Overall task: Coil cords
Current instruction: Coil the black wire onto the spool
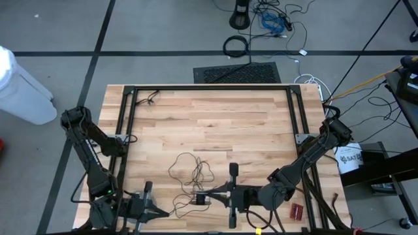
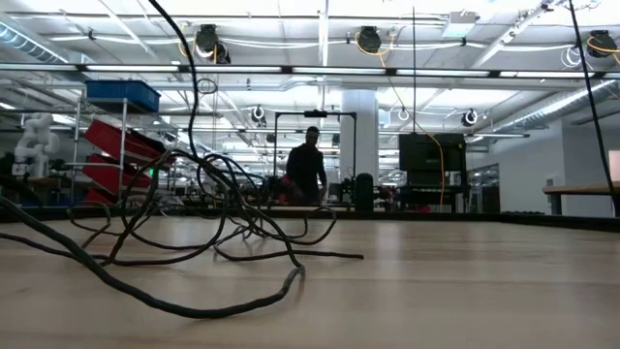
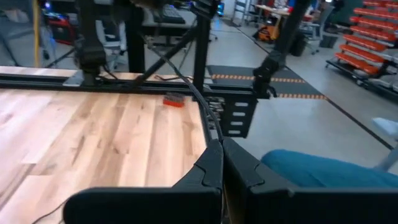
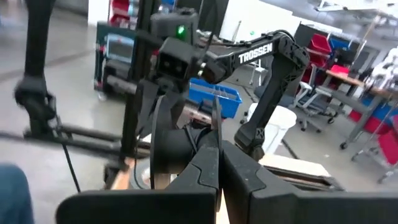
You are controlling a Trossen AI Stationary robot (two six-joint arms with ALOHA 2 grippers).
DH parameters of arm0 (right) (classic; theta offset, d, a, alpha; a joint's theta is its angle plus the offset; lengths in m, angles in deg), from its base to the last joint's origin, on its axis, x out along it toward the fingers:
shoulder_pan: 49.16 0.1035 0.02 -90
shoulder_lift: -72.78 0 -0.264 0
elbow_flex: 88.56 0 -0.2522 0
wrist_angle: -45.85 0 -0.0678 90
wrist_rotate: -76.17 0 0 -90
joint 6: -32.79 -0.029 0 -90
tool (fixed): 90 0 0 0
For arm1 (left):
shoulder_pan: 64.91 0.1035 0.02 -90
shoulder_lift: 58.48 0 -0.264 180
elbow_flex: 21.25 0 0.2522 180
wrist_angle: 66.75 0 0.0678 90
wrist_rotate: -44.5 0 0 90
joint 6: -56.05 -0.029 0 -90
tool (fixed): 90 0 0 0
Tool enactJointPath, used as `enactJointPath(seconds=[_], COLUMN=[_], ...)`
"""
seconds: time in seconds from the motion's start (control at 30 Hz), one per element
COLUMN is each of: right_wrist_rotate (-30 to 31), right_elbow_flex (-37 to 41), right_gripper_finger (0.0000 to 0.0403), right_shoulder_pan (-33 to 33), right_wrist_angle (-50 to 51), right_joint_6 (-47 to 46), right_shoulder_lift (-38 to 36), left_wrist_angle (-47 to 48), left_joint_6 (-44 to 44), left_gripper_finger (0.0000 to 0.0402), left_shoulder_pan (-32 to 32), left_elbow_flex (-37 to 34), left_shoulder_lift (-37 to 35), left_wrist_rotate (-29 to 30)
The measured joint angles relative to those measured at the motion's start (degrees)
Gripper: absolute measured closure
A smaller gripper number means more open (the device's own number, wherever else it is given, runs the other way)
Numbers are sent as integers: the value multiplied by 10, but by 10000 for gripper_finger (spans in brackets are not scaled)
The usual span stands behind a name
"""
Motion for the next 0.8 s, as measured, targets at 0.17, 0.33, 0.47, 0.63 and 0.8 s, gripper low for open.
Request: enactJointPath(seconds=[0.17, 0.33, 0.47, 0.63, 0.8], right_wrist_rotate=[-50, -108, -110, -122, -135], right_elbow_flex=[0, 0, 0, 0, 0], right_gripper_finger=[403, 403, 403, 403, 403], right_shoulder_pan=[-4, -4, -4, -7, -7], right_wrist_angle=[-49, -88, -88, -101, -100], right_joint_6=[-44, -56, -52, -61, -62], right_shoulder_lift=[-1, -1, -1, -1, -1], left_wrist_angle=[18, 39, 42, 40, 39], left_joint_6=[13, 41, 45, 45, 46], left_gripper_finger=[400, 400, 400, 400, 400], left_shoulder_pan=[2, 20, 27, 38, 47], left_elbow_flex=[0, 0, 0, 0, 0], left_shoulder_lift=[0, 4, 10, 10, 12], left_wrist_rotate=[0, -2, -28, -30, -43])
